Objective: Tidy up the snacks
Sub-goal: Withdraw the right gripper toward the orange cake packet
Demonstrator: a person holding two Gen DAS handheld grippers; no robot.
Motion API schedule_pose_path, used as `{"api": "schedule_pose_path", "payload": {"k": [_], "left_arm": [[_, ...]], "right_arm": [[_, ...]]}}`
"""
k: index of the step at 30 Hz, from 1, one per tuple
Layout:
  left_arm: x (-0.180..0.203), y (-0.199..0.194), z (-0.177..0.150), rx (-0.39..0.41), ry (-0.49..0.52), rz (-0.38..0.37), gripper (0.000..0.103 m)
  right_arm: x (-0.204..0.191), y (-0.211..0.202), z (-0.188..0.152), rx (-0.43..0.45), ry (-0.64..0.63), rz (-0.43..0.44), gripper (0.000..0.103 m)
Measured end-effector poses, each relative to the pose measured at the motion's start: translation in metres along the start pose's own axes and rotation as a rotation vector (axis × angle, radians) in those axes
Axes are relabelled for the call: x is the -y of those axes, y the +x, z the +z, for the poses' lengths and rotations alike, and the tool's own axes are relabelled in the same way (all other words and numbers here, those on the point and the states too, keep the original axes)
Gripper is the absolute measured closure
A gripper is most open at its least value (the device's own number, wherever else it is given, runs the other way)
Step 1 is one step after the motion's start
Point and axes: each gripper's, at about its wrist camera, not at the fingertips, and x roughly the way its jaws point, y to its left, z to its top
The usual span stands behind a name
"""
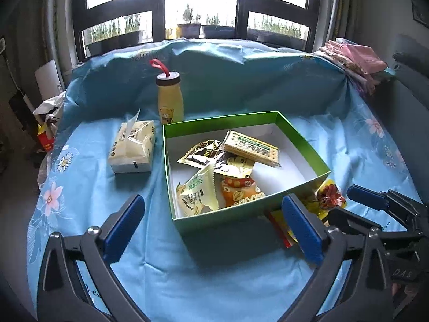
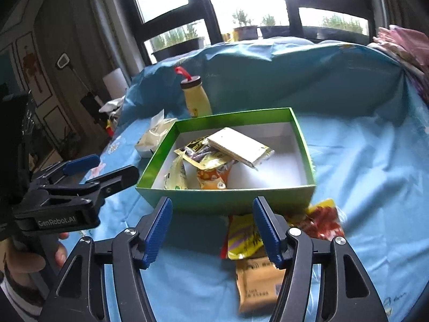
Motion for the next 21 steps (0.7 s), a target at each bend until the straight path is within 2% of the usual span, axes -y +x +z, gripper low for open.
{"api": "schedule_pose_path", "payload": {"k": [2, 8, 21], "left_arm": [[0.003, -0.007, -0.002, 0.01, 0.003, 0.007, 0.0], [0.012, -0.023, -0.011, 0.029, 0.008, 0.02, 0.0], [0.027, -0.028, -0.026, 0.007, 0.016, 0.028, 0.0]], "right_arm": [[0.002, -0.007, -0.004, 0.007, 0.01, -0.004, 0.031], [0.01, -0.027, -0.013, 0.019, 0.04, -0.023, 0.026], [0.027, -0.045, -0.031, 0.015, 0.089, -0.053, 0.026]]}}
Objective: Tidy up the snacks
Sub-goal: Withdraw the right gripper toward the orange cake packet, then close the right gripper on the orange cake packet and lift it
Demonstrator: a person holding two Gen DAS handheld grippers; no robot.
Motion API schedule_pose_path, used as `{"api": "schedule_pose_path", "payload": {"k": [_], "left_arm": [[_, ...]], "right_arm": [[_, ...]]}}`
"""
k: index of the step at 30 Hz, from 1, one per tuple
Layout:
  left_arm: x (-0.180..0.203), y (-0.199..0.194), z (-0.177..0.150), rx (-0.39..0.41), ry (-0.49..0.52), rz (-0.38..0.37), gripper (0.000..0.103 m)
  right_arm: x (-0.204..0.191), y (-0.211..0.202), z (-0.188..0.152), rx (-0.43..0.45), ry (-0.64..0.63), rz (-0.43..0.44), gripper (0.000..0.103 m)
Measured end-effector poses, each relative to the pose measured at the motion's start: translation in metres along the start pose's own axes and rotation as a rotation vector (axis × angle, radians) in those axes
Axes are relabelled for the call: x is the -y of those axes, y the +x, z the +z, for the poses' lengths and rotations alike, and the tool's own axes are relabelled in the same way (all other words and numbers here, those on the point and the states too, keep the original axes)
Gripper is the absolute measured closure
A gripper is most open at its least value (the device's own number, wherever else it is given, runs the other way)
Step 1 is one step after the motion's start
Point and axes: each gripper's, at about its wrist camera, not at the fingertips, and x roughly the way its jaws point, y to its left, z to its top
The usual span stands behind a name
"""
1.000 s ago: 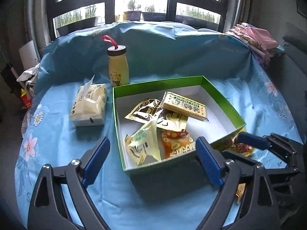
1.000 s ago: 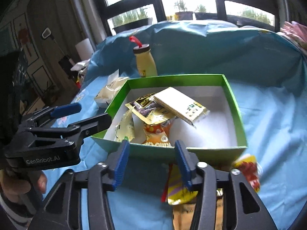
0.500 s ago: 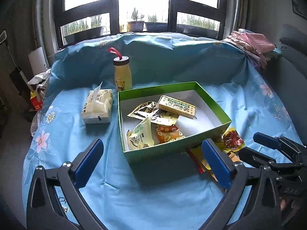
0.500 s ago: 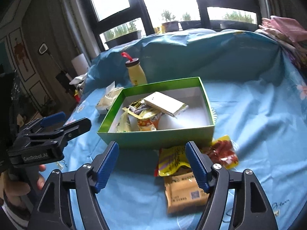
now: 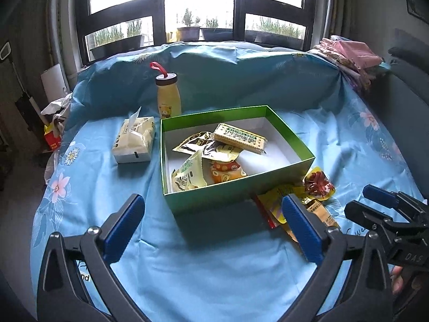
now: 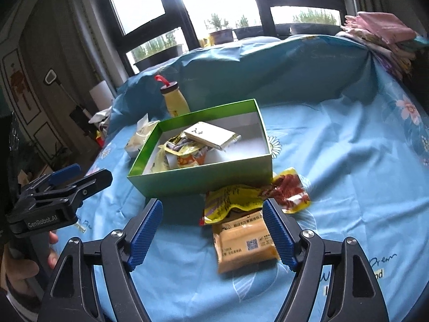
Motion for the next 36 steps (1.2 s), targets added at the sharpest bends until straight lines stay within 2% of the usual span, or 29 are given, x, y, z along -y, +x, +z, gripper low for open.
{"api": "schedule_pose_path", "payload": {"k": [16, 25, 27, 31, 36], "left_arm": [[0.019, 0.013, -0.014, -0.052, 0.027, -0.014, 0.0], [0.027, 0.046, -0.043, -0.209, -0.044, -0.157, 0.0], [0.032, 0.052, -0.051, -0.238, -0.068, -0.209, 0.0], [0.046, 0.06, -0.06, -0.274, -0.09, -0.309, 0.0], [0.06, 0.07, -0.06, -0.291, -0.135, -0.39, 0.001]], "right_arm": [[0.014, -0.001, -0.017, -0.025, 0.027, -0.001, 0.025], [0.042, 0.011, -0.044, -0.116, 0.024, -0.021, 0.026], [0.049, 0.014, -0.05, -0.136, 0.019, -0.023, 0.025], [0.063, 0.023, -0.062, -0.167, 0.016, -0.009, 0.025], [0.069, 0.033, -0.066, -0.17, -0.007, 0.032, 0.026]]}}
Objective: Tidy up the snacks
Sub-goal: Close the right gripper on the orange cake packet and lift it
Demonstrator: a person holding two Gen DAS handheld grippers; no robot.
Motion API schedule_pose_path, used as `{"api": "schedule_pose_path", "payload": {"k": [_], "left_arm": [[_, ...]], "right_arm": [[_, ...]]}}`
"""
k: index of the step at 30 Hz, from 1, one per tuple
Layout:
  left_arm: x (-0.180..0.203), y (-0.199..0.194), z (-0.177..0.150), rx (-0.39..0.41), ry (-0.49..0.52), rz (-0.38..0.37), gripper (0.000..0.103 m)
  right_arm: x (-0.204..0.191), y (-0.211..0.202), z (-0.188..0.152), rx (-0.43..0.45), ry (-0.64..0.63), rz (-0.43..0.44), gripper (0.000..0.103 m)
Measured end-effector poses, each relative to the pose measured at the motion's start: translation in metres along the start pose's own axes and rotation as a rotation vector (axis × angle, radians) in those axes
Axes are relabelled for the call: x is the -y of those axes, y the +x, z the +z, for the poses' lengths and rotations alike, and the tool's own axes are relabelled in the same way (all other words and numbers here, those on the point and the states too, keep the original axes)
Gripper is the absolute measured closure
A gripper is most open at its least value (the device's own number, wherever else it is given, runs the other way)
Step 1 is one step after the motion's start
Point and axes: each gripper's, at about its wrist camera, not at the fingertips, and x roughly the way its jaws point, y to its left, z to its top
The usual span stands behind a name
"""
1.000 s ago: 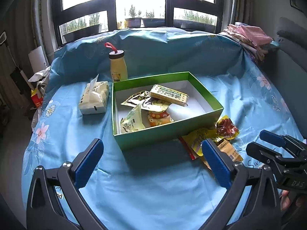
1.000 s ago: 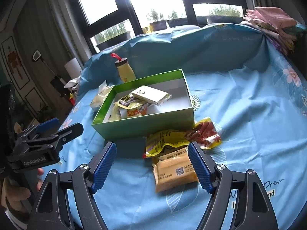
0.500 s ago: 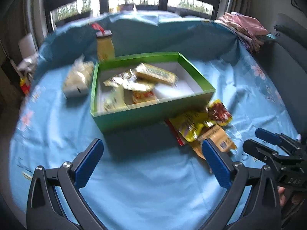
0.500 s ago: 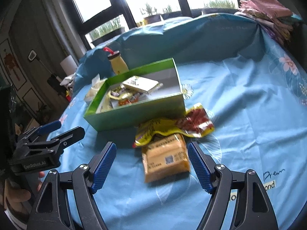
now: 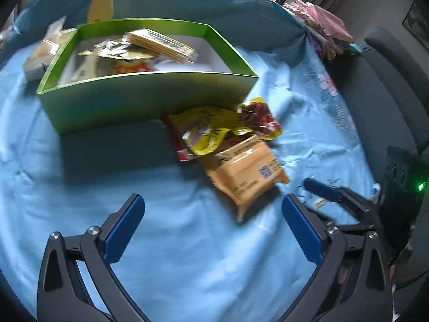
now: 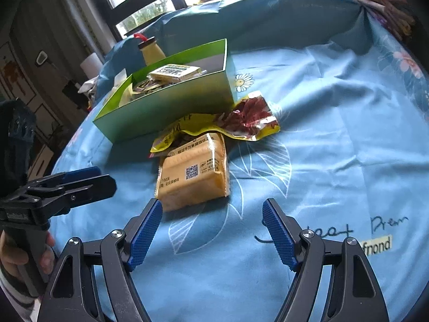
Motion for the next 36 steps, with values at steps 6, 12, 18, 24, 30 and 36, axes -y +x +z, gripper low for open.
{"api": "schedule_pose_path", "payload": {"k": [6, 12, 18, 24, 30, 36], "left_arm": [[0.011, 0.023, 0.011, -0.04, -0.028, -0.065, 0.01], [0.01, 0.039, 0.017, -0.075, -0.053, -0.093, 0.024], [0.006, 0.047, 0.017, -0.092, -0.068, -0.103, 0.028], [-0.003, 0.048, 0.016, -0.094, -0.097, -0.13, 0.035], [0.002, 0.031, 0.013, -0.068, -0.047, -0.119, 0.057], [0.002, 0.02, 0.004, -0.057, -0.008, -0.088, 0.057]], "right_arm": [[-0.004, 0.016, 0.007, -0.002, -0.056, 0.04, 0.026], [-0.007, 0.028, 0.014, 0.001, -0.08, 0.08, 0.031], [-0.005, 0.036, 0.016, -0.003, -0.08, 0.099, 0.045], [-0.006, 0.036, 0.014, 0.001, -0.085, 0.097, 0.051], [-0.011, 0.025, 0.006, 0.015, -0.079, 0.097, 0.064], [-0.029, 0.018, 0.0, 0.014, -0.098, 0.104, 0.066]]}}
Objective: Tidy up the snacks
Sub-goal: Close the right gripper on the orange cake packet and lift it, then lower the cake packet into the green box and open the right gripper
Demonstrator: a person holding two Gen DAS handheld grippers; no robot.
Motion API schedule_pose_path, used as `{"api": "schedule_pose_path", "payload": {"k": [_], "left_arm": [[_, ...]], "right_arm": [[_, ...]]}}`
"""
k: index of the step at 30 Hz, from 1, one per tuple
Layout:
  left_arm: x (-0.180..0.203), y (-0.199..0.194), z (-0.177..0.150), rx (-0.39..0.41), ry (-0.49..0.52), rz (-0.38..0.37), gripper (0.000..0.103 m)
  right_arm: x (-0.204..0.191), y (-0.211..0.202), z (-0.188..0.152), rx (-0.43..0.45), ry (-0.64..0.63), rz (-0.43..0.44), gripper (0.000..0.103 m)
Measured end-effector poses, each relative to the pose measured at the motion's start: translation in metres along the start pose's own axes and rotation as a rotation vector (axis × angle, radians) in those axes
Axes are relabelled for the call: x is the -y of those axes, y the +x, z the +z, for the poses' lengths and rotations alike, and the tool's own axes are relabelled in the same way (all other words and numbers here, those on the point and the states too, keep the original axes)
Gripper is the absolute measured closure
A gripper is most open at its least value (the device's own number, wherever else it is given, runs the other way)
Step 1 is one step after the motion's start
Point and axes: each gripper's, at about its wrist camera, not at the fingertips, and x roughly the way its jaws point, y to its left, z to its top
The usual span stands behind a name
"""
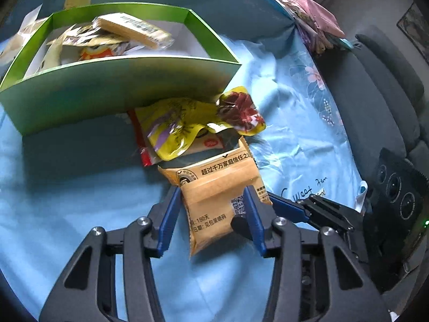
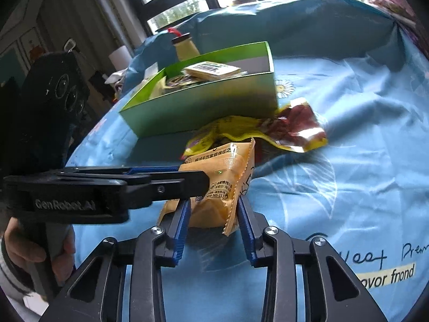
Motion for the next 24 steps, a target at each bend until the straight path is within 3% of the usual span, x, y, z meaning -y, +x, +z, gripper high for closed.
{"api": "schedule_pose_path", "payload": {"k": [5, 11, 18, 24], "left_arm": [[-0.005, -0.019, -0.004, 0.035, -0.001, 0.004, 0.056], [-0.004, -0.048, 0.012, 0.122, 0.026, 0.017, 0.056], [-0.007, -0.068, 0.06, 0.21, 0.047, 0.02, 0.056], [-0.014, -0.067, 0.109, 0.26, 0.081, 0.069, 0.056]], "right_arm": [[-0.012, -0.001, -0.002, 0.011, 0.003, 0.016, 0.067], [-0.034, -0.012, 0.02, 0.069, -0.055, 0.029, 0.067], [-0.046, -0.016, 0.068, 0.168, -0.1, 0.029, 0.067], [-0.041, -0.002, 0.115, 0.207, -0.083, 0.041, 0.067]]}}
